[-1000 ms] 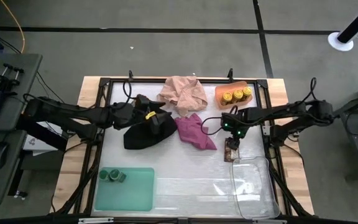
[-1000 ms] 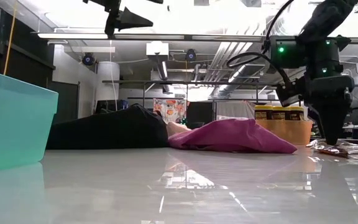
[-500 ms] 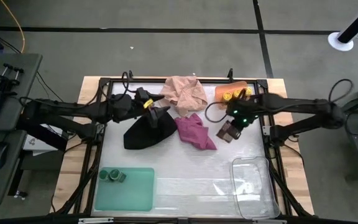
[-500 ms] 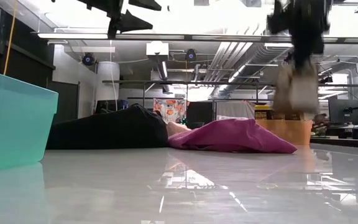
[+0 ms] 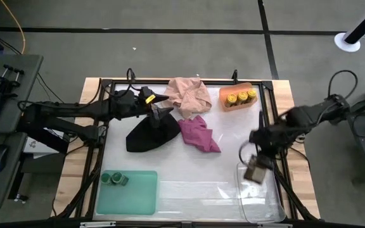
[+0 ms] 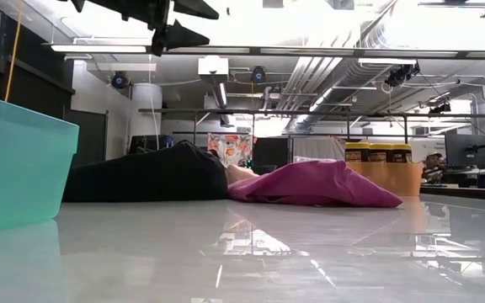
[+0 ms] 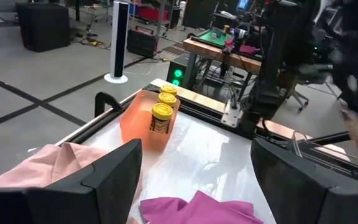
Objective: Sort spices by type
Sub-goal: Put the bottom orange seasoning bag into the transparent bin, then put the orange seasoning bag into the transparent bin
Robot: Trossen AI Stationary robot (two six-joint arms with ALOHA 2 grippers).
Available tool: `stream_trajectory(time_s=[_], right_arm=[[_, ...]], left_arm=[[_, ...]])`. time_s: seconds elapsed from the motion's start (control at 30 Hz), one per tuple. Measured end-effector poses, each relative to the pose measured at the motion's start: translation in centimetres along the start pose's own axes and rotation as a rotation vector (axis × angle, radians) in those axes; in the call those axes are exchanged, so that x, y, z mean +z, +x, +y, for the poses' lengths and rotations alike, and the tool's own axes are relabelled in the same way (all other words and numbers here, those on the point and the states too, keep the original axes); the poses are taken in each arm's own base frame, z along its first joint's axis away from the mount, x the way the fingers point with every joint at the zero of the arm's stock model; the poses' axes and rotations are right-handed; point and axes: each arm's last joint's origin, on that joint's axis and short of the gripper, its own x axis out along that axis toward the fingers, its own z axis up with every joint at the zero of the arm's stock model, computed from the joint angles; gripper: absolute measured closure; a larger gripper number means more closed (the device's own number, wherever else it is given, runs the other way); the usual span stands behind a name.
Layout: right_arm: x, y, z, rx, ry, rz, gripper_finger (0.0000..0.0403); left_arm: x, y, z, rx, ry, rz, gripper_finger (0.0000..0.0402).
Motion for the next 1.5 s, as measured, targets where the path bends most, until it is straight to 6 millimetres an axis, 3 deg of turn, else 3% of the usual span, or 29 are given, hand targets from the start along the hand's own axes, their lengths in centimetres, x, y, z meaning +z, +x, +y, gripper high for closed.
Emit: stream_trajectory(time_s=[0.13, 0.3, 0.5, 0.73, 0.87, 1.0, 1.2, 1.33, 1.5], right_arm=[[-0.8, 3.2, 0.4, 0.044, -0.032, 0.098, 0.04], [-0.6, 7.6, -0.5, 0.055, -0.027, 0.186, 0.0395], [-0.5, 9.7, -1.5, 0.052, 0.027, 0.263, 0.0329], [-0.1, 7.9, 0.0, 0.118, -0.041, 0.205, 0.0206], [1.2, 5.5, 1.0, 0.184, -0.05, 0.097, 0.0166], [3.9, 2.8, 1.1, 0.155, -0.055, -0.241, 0.0156], [8.7, -0.3, -1.1, 0.072, -0.051, -0.651, 0.0155], [11.7, -0.7, -2.9, 0.05, -0.012, -0.766, 0.0155], [14.6, -0.2, -4.0, 0.052, 0.019, -0.785, 0.0155]], left_arm=[[0.0, 0.0, 0.2, 0.007, -0.002, -0.002, 0.0115], [0.0, 0.0, 0.2, 0.007, -0.002, -0.002, 0.0115], [0.0, 0.0, 0.2, 0.007, -0.003, -0.002, 0.0115], [0.0, 0.0, 0.2, 0.007, -0.002, -0.002, 0.0115], [0.1, 0.1, 0.5, 0.019, -0.011, -0.004, 0.0115], [1.4, -0.1, 1.3, 0.066, -0.018, 0.061, 0.0115], [2.9, -1.3, 4.4, 0.267, -0.003, 0.356, 0.0119], [1.5, -2.0, 7.1, 0.432, -0.122, 0.559, 0.0128], [-2.1, -2.0, 9.8, 0.617, -0.258, 0.816, 0.0137]])
